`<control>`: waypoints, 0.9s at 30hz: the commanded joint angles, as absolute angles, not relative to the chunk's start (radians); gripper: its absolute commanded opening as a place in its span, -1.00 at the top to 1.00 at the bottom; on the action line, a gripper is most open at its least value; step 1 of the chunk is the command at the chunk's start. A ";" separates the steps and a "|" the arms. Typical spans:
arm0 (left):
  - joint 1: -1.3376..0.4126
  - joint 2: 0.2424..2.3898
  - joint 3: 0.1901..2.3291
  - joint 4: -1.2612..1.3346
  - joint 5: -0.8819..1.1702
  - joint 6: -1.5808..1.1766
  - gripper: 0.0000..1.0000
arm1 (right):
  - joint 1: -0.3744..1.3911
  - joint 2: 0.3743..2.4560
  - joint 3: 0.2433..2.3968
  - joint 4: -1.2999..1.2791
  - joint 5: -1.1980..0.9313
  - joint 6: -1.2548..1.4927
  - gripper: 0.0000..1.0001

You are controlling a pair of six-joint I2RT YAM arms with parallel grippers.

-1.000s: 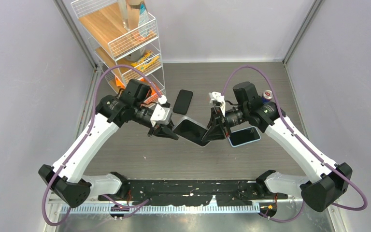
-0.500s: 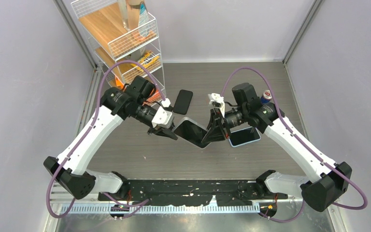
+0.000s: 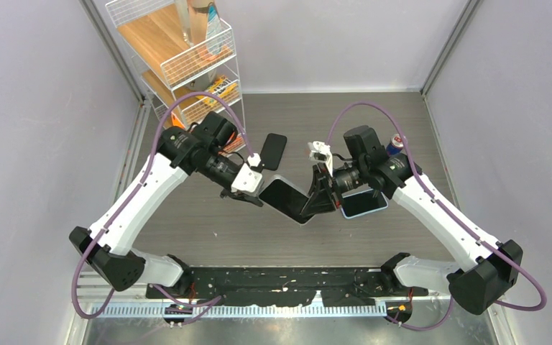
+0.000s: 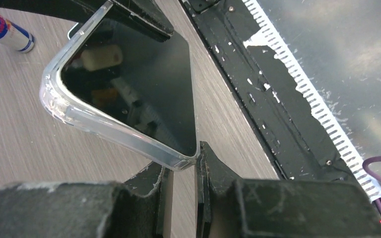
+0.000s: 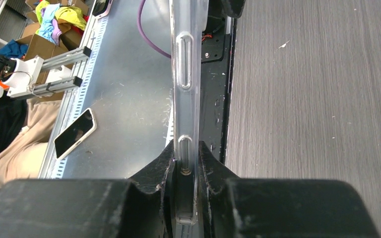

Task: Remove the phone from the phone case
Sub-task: Remove the phone case from the phone.

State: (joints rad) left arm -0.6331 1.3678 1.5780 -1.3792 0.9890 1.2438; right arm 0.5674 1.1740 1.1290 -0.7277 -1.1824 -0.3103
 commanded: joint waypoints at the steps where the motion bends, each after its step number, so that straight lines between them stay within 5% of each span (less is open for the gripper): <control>1: -0.687 1.413 1.621 -1.169 0.972 1.414 1.00 | 0.630 1.177 1.155 -0.596 -1.286 -0.231 0.89; 18: -0.621 1.320 1.512 -1.169 0.847 1.341 0.99 | 0.603 1.134 1.175 -0.642 -1.149 -0.302 0.89; 22: -0.557 1.238 1.445 -1.163 0.816 1.251 0.59 | 0.603 1.118 1.208 -0.694 -1.048 -0.356 0.89; 27: -0.493 1.137 1.392 -1.144 0.846 1.115 -0.51 | 0.603 1.119 1.242 -0.733 -0.951 -0.406 0.89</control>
